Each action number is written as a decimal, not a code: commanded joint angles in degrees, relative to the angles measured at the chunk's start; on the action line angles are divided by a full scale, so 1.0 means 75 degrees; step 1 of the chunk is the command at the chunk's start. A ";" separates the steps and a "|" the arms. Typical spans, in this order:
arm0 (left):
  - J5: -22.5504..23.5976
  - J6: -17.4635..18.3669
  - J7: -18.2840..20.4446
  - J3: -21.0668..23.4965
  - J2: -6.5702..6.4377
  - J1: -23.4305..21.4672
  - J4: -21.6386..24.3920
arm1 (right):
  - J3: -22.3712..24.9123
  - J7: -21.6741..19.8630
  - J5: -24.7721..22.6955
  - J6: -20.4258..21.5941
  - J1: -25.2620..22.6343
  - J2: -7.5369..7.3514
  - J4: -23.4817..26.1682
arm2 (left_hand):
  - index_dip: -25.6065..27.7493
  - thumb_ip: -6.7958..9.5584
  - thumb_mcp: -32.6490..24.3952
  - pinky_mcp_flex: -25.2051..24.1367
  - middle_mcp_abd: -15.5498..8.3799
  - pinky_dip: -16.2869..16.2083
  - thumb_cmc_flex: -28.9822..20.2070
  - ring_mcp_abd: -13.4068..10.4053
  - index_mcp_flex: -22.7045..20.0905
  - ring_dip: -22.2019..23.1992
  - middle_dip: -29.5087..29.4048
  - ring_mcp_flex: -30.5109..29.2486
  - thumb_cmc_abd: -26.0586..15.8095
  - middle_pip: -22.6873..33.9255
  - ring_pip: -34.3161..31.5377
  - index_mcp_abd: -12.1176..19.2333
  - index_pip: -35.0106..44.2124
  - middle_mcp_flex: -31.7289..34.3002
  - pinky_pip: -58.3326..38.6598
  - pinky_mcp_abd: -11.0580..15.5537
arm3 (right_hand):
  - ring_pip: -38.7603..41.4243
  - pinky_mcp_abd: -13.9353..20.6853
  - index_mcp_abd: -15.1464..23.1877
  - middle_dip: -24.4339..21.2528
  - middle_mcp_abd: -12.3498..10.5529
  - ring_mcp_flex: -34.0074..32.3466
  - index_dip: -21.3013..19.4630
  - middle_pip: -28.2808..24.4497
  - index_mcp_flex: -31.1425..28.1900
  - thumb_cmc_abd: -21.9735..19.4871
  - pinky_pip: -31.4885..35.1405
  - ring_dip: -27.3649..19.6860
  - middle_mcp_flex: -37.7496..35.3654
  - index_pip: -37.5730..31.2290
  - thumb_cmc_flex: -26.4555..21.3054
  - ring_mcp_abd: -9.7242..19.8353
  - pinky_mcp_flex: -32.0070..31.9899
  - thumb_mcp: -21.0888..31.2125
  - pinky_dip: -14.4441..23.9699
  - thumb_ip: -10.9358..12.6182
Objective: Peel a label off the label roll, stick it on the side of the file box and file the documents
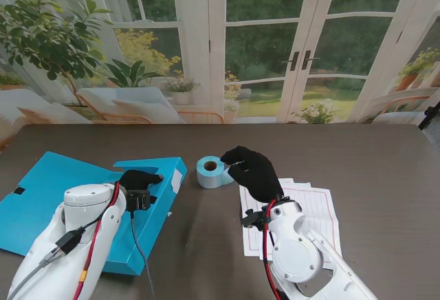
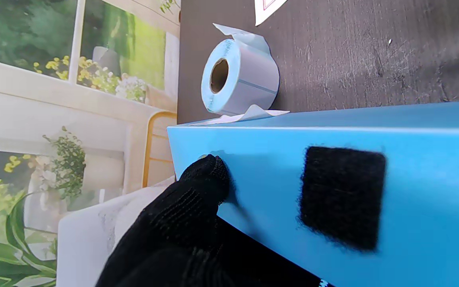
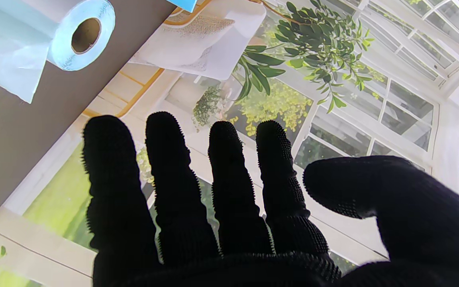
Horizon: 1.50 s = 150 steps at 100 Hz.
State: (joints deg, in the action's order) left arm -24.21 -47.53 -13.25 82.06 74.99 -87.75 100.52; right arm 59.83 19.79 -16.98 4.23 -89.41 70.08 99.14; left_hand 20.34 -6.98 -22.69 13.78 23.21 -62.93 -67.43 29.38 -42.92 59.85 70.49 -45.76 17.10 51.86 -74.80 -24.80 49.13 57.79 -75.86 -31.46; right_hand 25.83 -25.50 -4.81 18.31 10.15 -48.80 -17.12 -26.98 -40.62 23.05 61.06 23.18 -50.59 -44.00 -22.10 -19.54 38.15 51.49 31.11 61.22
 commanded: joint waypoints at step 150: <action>0.0152 -0.0478 0.0264 -0.0204 0.0201 0.0530 -0.0912 | 0.0116 0.0070 0.0598 -0.0001 -0.0216 0.0104 0.0140 | -0.0847 0.0501 0.0894 -0.2526 -0.0249 0.3169 -0.0871 -0.1136 0.0744 -0.4292 -0.6004 0.4608 -0.1277 -0.6245 0.8452 0.0502 -0.5137 -0.4002 0.7856 0.2829 | -0.0050 0.0215 0.0038 0.0020 -0.0005 0.0088 -0.0052 -0.0017 0.0021 -0.0163 -0.0173 0.0021 0.0111 0.0055 0.0120 0.0082 -0.2939 -0.0029 0.0199 -0.0120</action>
State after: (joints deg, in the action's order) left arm -23.71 -51.01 -12.85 80.44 76.67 -83.77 93.75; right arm 60.77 21.01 -12.60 4.34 -90.61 70.56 99.70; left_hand 14.44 -5.41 -18.95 -4.85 22.82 -39.72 -70.69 22.61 -38.51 29.88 27.84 -13.13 11.50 5.90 -14.34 -23.78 12.42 30.59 -22.09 -13.46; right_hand 25.83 -25.50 -4.86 18.31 10.15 -48.80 -17.12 -26.98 -40.64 23.05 60.53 23.18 -50.59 -44.00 -22.10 -19.54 38.15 51.49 31.26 61.21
